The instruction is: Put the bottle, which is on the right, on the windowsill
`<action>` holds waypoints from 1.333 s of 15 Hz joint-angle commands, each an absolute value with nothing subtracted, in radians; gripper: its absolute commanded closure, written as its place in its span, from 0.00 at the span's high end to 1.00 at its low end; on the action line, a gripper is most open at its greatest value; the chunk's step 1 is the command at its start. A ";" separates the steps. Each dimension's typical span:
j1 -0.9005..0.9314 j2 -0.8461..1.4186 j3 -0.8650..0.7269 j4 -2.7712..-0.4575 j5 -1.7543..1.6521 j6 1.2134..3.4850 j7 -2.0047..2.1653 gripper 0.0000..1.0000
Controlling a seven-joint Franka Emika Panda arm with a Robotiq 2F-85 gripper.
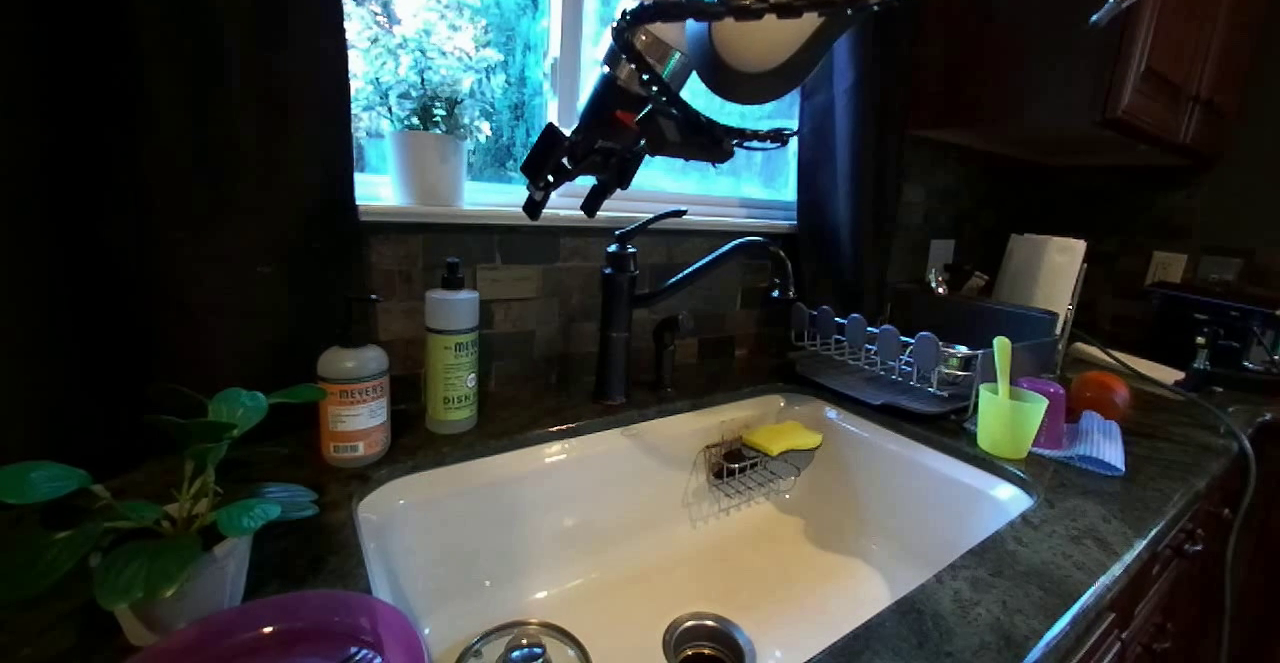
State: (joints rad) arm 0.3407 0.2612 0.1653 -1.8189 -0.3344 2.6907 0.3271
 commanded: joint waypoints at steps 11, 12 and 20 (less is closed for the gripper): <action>0.540 0.509 0.018 -1.544 -0.371 2.676 0.529 1.00; 0.555 0.520 0.001 -1.533 -0.367 2.668 0.561 1.00; 0.576 0.621 -0.048 -1.420 -0.349 2.628 0.598 0.95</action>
